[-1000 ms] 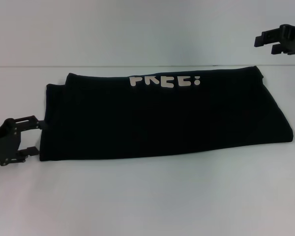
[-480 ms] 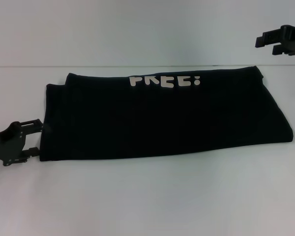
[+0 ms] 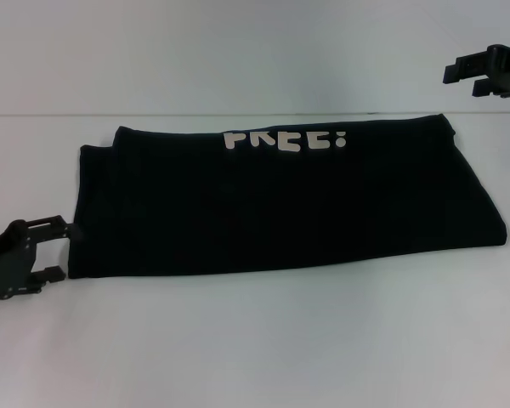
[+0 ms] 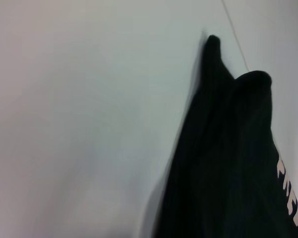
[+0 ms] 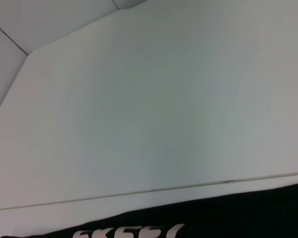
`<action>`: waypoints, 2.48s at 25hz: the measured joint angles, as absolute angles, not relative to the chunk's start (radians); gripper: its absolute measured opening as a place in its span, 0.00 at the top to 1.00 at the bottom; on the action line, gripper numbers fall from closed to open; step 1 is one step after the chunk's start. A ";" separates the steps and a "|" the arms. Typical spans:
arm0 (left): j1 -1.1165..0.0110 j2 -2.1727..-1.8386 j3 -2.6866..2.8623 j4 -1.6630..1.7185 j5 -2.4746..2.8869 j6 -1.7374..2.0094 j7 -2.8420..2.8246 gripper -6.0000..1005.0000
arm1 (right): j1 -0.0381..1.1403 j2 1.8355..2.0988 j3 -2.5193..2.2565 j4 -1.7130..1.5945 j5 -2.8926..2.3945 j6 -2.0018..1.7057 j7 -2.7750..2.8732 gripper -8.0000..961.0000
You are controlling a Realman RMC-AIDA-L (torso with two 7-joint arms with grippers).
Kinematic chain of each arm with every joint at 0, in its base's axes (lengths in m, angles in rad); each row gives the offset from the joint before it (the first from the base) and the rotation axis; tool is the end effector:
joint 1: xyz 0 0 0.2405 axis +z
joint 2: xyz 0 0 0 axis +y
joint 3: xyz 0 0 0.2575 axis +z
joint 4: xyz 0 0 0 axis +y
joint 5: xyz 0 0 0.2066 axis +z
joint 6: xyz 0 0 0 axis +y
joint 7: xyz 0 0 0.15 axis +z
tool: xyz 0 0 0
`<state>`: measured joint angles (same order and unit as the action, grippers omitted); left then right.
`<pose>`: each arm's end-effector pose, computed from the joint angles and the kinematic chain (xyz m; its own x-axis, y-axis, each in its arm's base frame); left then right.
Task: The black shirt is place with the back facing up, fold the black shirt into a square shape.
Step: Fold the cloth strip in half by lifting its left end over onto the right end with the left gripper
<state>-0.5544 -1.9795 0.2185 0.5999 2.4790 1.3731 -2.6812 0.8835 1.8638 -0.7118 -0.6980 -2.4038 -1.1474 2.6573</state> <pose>-0.3590 0.3357 0.0504 -0.4224 0.7526 0.5051 0.9064 0.3502 0.2362 0.2211 0.4769 0.0992 0.2755 -0.7768 -0.5663 -0.9544 -0.1507 -0.2576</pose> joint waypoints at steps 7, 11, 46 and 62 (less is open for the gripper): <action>-0.558 -1.988 0.225 0.583 2.479 1.376 -2.722 0.19 | 0.886 1.864 -0.712 -0.698 -2.404 -1.147 2.656 0.34; -0.561 -1.991 0.232 0.567 2.479 1.352 -2.733 0.19 | 0.887 1.864 -0.712 -0.698 -2.404 -1.147 2.655 0.34; -0.674 -1.991 0.254 0.430 2.477 1.212 -2.728 0.19 | 0.879 1.864 -0.710 -0.698 -2.404 -1.154 2.651 0.34; -0.675 -1.982 0.267 0.432 2.508 1.253 -2.714 0.19 | 0.876 1.862 -0.699 -0.698 -2.404 -1.155 2.648 0.34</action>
<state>-0.6752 -1.9823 0.2667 0.4319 2.5075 1.2530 -2.7138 0.8761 1.8622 -0.6994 -0.6980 -2.4037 -1.1553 2.6477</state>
